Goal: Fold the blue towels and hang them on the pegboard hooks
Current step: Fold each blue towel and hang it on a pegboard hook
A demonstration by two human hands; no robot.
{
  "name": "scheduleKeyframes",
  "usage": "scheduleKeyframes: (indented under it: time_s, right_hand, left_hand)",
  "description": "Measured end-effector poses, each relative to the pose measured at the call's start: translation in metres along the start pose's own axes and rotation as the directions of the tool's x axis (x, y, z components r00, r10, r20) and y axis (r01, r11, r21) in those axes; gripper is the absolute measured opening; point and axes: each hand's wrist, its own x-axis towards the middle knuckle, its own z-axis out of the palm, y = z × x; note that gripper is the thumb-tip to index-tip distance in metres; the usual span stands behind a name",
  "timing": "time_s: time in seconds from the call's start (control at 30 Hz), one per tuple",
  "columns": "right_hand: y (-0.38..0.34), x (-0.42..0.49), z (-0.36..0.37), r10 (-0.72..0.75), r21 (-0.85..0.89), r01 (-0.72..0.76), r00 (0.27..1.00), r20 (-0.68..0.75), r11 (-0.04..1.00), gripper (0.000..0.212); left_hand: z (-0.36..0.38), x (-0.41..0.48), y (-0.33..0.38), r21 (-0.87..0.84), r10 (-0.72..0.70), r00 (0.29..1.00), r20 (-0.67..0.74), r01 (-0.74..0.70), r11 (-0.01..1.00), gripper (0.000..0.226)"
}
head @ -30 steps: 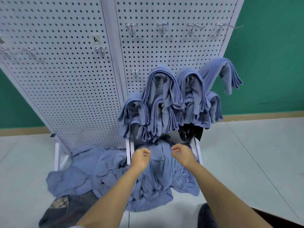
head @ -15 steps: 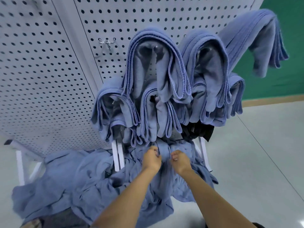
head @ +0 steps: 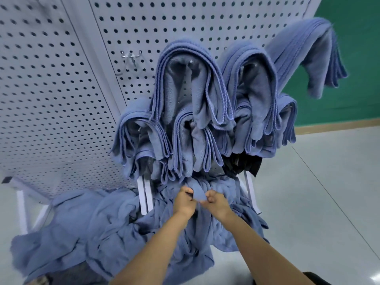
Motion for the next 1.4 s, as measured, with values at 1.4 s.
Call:
scheduleKeyframes:
  time_s: [1.4]
  right_hand:
    - [-0.234, -0.235, -0.079, -0.645, -0.216, 0.616, 0.756, -0.108, 0.758, 0.017]
  left_hand:
    - [-0.217, -0.253, 0.132, -0.356, 0.328, 0.924, 0.196, -0.244, 0.902, 0.023]
